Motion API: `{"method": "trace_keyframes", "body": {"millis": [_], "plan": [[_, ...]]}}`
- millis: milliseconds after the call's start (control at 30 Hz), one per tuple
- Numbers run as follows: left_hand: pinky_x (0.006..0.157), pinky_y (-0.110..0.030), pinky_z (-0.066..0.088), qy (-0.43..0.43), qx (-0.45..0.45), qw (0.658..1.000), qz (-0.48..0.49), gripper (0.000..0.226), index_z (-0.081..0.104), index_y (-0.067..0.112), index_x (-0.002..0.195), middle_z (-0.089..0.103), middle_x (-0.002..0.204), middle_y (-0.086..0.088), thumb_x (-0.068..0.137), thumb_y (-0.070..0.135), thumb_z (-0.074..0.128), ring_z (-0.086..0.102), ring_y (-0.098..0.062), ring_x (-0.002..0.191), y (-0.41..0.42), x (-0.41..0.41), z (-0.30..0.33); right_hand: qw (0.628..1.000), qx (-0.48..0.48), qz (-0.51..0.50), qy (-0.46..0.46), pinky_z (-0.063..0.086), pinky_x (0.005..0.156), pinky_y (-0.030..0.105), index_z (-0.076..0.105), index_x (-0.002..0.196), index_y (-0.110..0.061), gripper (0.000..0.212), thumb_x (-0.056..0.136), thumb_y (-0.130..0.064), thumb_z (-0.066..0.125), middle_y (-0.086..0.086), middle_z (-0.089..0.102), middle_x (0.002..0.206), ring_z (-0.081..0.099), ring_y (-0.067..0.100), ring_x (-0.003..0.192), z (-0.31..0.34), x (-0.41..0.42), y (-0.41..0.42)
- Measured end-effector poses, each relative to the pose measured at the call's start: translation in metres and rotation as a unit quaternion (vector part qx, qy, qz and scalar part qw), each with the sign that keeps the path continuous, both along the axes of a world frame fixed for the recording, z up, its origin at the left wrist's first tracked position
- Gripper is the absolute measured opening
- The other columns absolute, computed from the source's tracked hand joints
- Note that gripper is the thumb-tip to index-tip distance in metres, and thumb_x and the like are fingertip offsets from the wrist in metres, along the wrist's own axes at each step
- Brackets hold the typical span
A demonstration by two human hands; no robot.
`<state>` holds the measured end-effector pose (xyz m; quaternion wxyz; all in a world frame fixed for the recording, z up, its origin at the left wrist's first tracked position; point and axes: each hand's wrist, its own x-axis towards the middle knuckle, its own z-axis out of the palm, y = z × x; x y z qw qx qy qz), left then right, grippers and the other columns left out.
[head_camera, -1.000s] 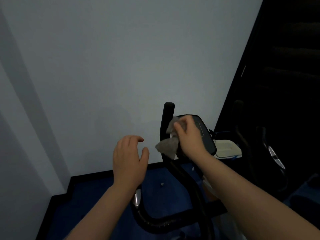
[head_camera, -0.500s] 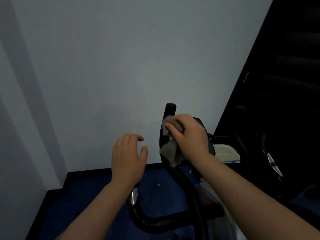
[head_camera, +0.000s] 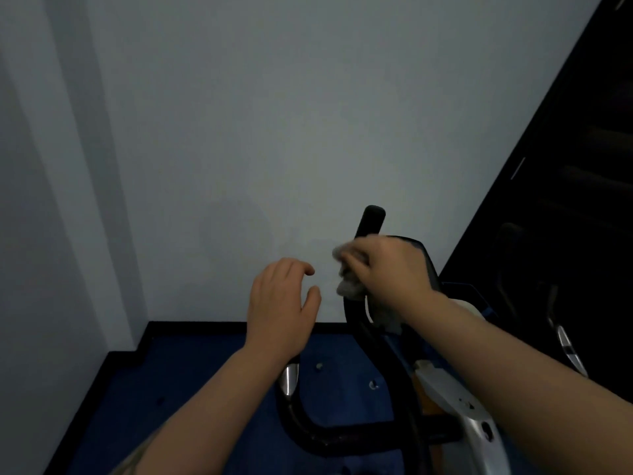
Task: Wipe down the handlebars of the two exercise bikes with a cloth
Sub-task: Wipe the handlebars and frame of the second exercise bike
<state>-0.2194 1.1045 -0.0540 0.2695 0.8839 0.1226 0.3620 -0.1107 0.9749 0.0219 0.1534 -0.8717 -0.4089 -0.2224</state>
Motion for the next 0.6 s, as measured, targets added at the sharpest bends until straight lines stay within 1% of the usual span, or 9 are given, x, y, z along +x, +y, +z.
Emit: {"method": "trace_keyframes", "body": {"millis": [67, 167, 233, 300, 367, 400, 467, 533, 600], "plan": [[0.093, -0.028, 0.037, -0.002, -0.001, 1.000, 0.000, 0.020, 0.058, 0.020, 0.109, 0.057, 0.106, 0.007, 0.090, 0.026, 0.052, 0.049, -0.012, 0.100, -0.001, 0.000, 0.000, 0.998, 0.019, -0.017, -0.060, 0.045, 0.056, 0.029, 0.069, 0.105, -0.033, 0.023, 0.094, -0.040, 0.051, -0.002, 0.065, 0.088, 0.064, 0.022, 0.075, 0.011, 0.009, 0.006], [0.093, -0.028, 0.036, 0.001, 0.002, 1.000, 0.002, 0.020, 0.058, 0.019, 0.109, 0.057, 0.107, 0.006, 0.090, 0.025, 0.053, 0.050, -0.013, 0.101, 0.000, 0.000, -0.001, 0.993, -0.087, -0.067, -0.053, 0.051, 0.062, 0.035, 0.066, 0.105, -0.029, 0.023, 0.094, -0.036, 0.047, 0.002, 0.063, 0.095, 0.065, 0.029, 0.079, -0.006, 0.003, 0.015], [0.094, -0.028, 0.035, 0.006, 0.009, 1.000, -0.003, 0.021, 0.058, 0.020, 0.110, 0.058, 0.108, 0.006, 0.090, 0.026, 0.053, 0.050, -0.013, 0.102, 0.002, -0.001, -0.001, 0.995, -0.087, -0.046, 0.012, 0.052, 0.068, 0.037, 0.066, 0.105, -0.035, 0.022, 0.094, -0.038, 0.048, -0.001, 0.065, 0.098, 0.065, 0.025, 0.085, -0.025, -0.010, 0.002], [0.094, -0.026, 0.033, 0.008, 0.017, 1.000, -0.008, 0.022, 0.057, 0.020, 0.111, 0.058, 0.109, 0.006, 0.091, 0.026, 0.053, 0.050, -0.013, 0.102, 0.004, -0.002, 0.000, 0.993, -0.042, 0.027, 0.109, 0.054, 0.075, 0.037, 0.067, 0.108, -0.041, 0.022, 0.092, -0.042, 0.053, -0.009, 0.069, 0.104, 0.065, 0.014, 0.093, -0.032, -0.016, -0.022], [0.093, -0.024, 0.031, 0.007, 0.014, 1.000, -0.012, 0.022, 0.058, 0.019, 0.112, 0.058, 0.109, 0.005, 0.091, 0.025, 0.053, 0.050, -0.013, 0.103, 0.004, -0.002, 0.000, 0.966, -0.078, 0.095, 0.227, 0.055, 0.083, 0.037, 0.067, 0.110, -0.041, 0.023, 0.088, -0.044, 0.058, -0.014, 0.070, 0.109, 0.064, 0.006, 0.099, -0.025, -0.014, -0.042], [0.093, -0.024, 0.031, 0.007, 0.004, 1.000, -0.013, 0.022, 0.058, 0.018, 0.112, 0.058, 0.110, 0.005, 0.091, 0.025, 0.054, 0.050, -0.013, 0.103, 0.002, -0.002, 0.000, 0.951, -0.113, 0.116, 0.262, 0.054, 0.085, 0.037, 0.068, 0.110, -0.040, 0.024, 0.087, -0.044, 0.060, -0.015, 0.070, 0.109, 0.064, 0.004, 0.099, -0.018, -0.010, -0.046], [0.094, -0.024, 0.031, 0.005, -0.027, 1.000, -0.010, 0.023, 0.057, 0.018, 0.112, 0.057, 0.111, 0.005, 0.090, 0.025, 0.054, 0.048, -0.013, 0.105, -0.003, 0.000, 0.001, 0.948, -0.125, 0.139, 0.258, 0.054, 0.083, 0.038, 0.069, 0.107, -0.038, 0.024, 0.085, -0.045, 0.062, -0.016, 0.070, 0.103, 0.064, 0.003, 0.094, -0.006, 0.000, -0.041], [0.094, -0.025, 0.032, 0.006, -0.047, 0.999, -0.009, 0.024, 0.057, 0.019, 0.113, 0.056, 0.113, 0.005, 0.090, 0.025, 0.055, 0.047, -0.013, 0.108, -0.005, 0.002, 0.002, 0.967, -0.055, 0.125, 0.217, 0.054, 0.078, 0.034, 0.069, 0.104, -0.039, 0.021, 0.086, -0.046, 0.060, -0.017, 0.070, 0.097, 0.064, 0.004, 0.091, -0.004, 0.003, -0.025], [0.096, -0.027, 0.034, 0.010, -0.052, 0.999, -0.008, 0.025, 0.057, 0.019, 0.114, 0.055, 0.114, 0.004, 0.090, 0.025, 0.055, 0.047, -0.014, 0.110, -0.007, 0.002, 0.001, 0.982, -0.043, 0.086, 0.160, 0.052, 0.074, 0.030, 0.070, 0.100, -0.041, 0.019, 0.087, -0.046, 0.058, -0.014, 0.070, 0.096, 0.064, 0.008, 0.091, -0.014, 0.001, -0.013]]}}
